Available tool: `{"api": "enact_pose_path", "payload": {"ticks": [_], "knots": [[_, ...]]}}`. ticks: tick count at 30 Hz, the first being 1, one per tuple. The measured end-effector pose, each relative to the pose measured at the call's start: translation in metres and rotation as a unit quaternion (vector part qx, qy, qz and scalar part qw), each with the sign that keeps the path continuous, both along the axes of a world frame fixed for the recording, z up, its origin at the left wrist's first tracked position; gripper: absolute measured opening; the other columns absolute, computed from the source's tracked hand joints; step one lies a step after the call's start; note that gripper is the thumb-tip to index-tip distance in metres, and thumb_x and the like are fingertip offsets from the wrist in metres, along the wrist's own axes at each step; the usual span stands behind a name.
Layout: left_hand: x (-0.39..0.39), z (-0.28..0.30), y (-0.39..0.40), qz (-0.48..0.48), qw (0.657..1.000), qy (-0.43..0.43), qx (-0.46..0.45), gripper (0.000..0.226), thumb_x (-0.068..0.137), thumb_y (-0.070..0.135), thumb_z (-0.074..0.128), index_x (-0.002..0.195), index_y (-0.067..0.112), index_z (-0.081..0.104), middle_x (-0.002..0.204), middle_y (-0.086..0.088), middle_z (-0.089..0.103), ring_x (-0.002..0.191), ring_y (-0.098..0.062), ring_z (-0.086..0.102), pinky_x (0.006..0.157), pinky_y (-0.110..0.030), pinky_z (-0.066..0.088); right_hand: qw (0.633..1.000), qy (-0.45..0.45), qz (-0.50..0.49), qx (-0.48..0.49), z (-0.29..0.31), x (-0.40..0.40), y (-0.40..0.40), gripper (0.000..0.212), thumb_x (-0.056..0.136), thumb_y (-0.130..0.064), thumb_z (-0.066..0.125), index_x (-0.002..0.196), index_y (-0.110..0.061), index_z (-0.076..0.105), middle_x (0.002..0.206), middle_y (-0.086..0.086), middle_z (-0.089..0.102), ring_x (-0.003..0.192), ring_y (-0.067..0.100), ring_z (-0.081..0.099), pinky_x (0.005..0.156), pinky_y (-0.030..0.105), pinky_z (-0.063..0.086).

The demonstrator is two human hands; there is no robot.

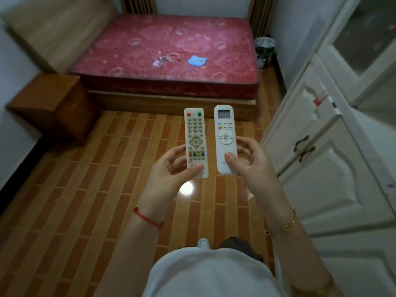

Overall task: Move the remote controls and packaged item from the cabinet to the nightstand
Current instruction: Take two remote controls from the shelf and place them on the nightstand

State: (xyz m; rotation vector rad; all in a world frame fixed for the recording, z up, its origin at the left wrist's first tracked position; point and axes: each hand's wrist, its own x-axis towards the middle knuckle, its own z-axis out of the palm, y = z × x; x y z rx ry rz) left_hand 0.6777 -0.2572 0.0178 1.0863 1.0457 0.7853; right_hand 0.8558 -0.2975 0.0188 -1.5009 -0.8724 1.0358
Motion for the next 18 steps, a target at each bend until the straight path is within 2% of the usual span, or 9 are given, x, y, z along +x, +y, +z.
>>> {"api": "enact_pose_path", "payload": {"ticks": [5,10,15,18], "knots": [[-0.018,-0.009,0.041,0.058,0.998,0.013,-0.015,0.053,0.078,0.007,0.072,0.126,0.019,0.053,0.110,-0.002,0.074,0.101,-0.018,0.072,0.087,-0.036,0.058,0.997,0.007,0.072,-0.018,-0.006,-0.020,0.066,0.039,0.088,-0.015,0.065,0.124,-0.020,0.051,0.112,-0.004,0.065,0.092,0.006,0.070,0.072,0.026,0.060],[-0.027,-0.016,0.092,0.119,0.993,0.011,-0.025,0.055,0.079,0.005,0.071,0.129,0.018,0.052,0.109,-0.002,0.075,0.100,-0.016,0.072,0.082,-0.030,0.060,0.990,0.015,0.142,-0.018,-0.014,-0.031,0.134,0.036,0.090,-0.015,0.064,0.123,-0.019,0.051,0.110,-0.004,0.065,0.090,0.005,0.071,0.068,0.021,0.058],[-0.030,-0.018,0.172,0.181,0.983,0.009,-0.028,0.060,0.077,0.006,0.072,0.132,0.015,0.050,0.110,-0.002,0.074,0.102,-0.019,0.071,0.091,-0.041,0.057,0.982,0.017,0.190,-0.015,-0.022,-0.036,0.231,0.037,0.090,-0.016,0.064,0.125,-0.018,0.051,0.113,-0.001,0.065,0.089,0.003,0.070,0.065,0.016,0.055],[-0.031,-0.012,0.230,0.207,0.978,0.009,-0.023,0.061,0.079,0.004,0.072,0.134,0.015,0.049,0.110,-0.002,0.074,0.101,-0.018,0.072,0.089,-0.038,0.057,0.976,0.015,0.218,-0.009,-0.015,-0.037,0.298,0.037,0.090,-0.016,0.064,0.125,-0.019,0.051,0.113,-0.001,0.065,0.088,0.002,0.070,0.065,0.016,0.055]]}}
